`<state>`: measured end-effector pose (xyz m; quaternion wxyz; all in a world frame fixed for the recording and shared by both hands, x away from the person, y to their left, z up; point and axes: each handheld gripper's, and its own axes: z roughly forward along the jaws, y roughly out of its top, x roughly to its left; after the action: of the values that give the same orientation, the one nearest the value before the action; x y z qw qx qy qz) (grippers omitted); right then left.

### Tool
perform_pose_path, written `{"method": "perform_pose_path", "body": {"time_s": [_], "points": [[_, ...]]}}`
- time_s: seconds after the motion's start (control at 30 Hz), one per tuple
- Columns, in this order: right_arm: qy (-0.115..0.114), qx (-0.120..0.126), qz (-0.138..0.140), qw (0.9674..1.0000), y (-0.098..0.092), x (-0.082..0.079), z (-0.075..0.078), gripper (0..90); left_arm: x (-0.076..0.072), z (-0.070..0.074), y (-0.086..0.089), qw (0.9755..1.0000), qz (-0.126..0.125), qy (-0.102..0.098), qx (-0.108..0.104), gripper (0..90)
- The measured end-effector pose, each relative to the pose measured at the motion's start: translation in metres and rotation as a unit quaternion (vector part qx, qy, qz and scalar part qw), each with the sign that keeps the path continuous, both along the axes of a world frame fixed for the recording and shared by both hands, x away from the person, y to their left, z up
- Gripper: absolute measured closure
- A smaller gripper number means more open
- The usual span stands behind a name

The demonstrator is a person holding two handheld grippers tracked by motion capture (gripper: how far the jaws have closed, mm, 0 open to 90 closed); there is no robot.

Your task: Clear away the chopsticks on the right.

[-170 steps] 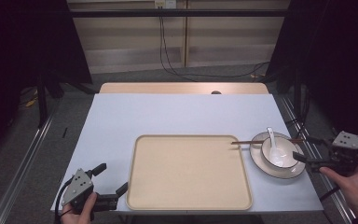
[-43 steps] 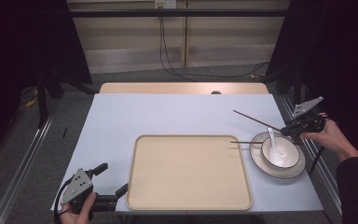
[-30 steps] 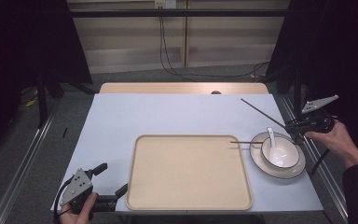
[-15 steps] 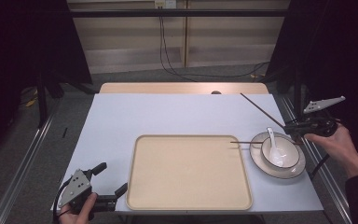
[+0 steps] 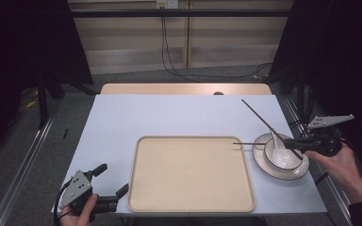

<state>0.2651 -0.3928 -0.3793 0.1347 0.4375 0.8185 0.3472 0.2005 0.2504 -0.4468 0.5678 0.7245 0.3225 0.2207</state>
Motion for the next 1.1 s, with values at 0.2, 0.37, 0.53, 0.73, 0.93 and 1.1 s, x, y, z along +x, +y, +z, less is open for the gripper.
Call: {"method": "perform_pose_path", "body": {"time_s": [0.2, 0.37, 0.53, 0.73, 0.93, 1.1], "points": [[0.001, 0.009, 0.004, 1.0000, 0.016, -0.013, -0.005, 84.9, 0.000, 0.001, 0.001, 1.0000, -0.002, -0.003, 0.005, 1.4], [0.010, 0.025, -0.011, 0.9996, 0.033, -0.028, -0.012, 84.9, 0.000, 0.001, 0.000, 1.0000, -0.002, -0.004, 0.003, 1.4], [0.014, 0.045, -0.025, 0.9986, 0.046, -0.039, -0.016, 84.9, 0.001, 0.001, -0.001, 0.9999, -0.006, -0.006, 0.005, 1.4], [0.023, 0.056, -0.033, 0.9976, 0.064, -0.050, -0.024, 84.8, 0.002, 0.001, -0.001, 0.9999, -0.010, -0.006, 0.005, 1.4], [0.033, 0.063, -0.038, 0.9967, 0.078, -0.059, -0.033, 84.9, 0.002, 0.001, -0.002, 0.9999, -0.009, -0.005, 0.004, 1.4], [0.051, 0.058, -0.047, 0.9959, 0.094, -0.065, -0.043, 84.8, 0.002, 0.001, -0.002, 0.9999, -0.007, -0.005, 0.006, 1.4]]}}
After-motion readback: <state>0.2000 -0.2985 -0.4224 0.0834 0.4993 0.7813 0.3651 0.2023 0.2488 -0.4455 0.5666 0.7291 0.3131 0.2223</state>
